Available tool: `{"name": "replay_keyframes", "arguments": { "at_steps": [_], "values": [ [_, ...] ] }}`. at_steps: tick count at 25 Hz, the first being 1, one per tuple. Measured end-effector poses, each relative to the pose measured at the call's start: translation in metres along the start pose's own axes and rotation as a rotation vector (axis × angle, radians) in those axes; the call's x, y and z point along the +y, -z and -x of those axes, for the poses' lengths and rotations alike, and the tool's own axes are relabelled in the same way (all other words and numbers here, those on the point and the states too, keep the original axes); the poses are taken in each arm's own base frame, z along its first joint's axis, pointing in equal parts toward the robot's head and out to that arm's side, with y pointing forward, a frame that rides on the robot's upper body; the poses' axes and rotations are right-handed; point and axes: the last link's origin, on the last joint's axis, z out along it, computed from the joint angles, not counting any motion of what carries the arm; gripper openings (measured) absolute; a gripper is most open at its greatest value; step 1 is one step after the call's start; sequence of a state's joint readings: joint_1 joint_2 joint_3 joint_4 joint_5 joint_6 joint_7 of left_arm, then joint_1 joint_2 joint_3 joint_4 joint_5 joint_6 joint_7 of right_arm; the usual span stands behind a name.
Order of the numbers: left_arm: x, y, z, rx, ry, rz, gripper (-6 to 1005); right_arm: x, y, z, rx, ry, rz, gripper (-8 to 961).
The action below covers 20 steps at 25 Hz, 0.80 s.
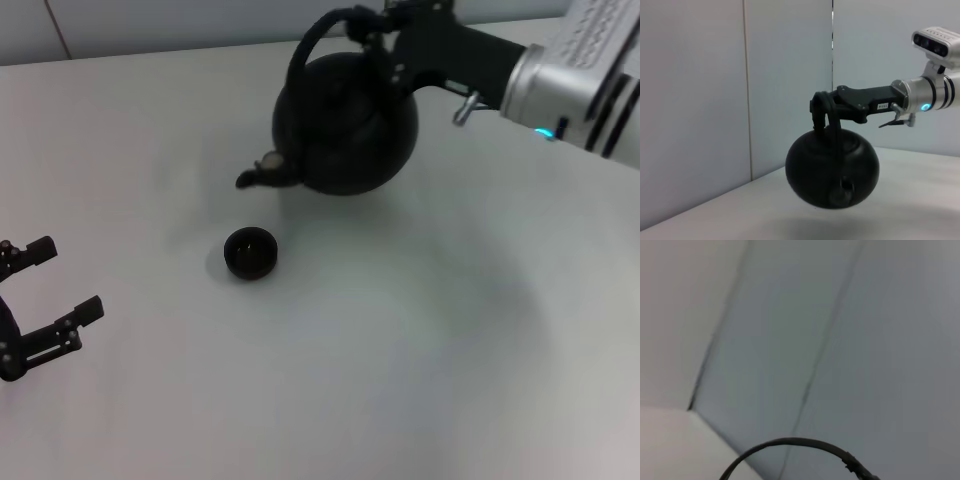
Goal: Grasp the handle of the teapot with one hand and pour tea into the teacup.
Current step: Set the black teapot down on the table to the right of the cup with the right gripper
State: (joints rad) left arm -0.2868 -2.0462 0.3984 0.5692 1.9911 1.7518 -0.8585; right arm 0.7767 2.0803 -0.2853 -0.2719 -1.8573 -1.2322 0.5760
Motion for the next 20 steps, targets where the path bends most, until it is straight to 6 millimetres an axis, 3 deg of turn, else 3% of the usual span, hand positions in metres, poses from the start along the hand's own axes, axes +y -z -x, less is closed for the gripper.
{"name": "replay_keyframes", "arguments": {
  "at_steps": [2,4,20],
  "values": [
    [0.0,0.0,0.0,0.001,-0.002,0.001,843,-0.003,0.004,-0.002,-0.006,-0.045,-0.028,161],
    [0.0,0.0,-0.001,0.004,-0.005,0.004,843,-0.009,0.024,-0.011,-0.024,-0.176,-0.122,163],
    [-0.001,-0.006,-0.003,0.014,-0.011,0.016,843,0.01,0.073,-0.043,-0.019,-0.271,-0.248,175]
  ]
}}
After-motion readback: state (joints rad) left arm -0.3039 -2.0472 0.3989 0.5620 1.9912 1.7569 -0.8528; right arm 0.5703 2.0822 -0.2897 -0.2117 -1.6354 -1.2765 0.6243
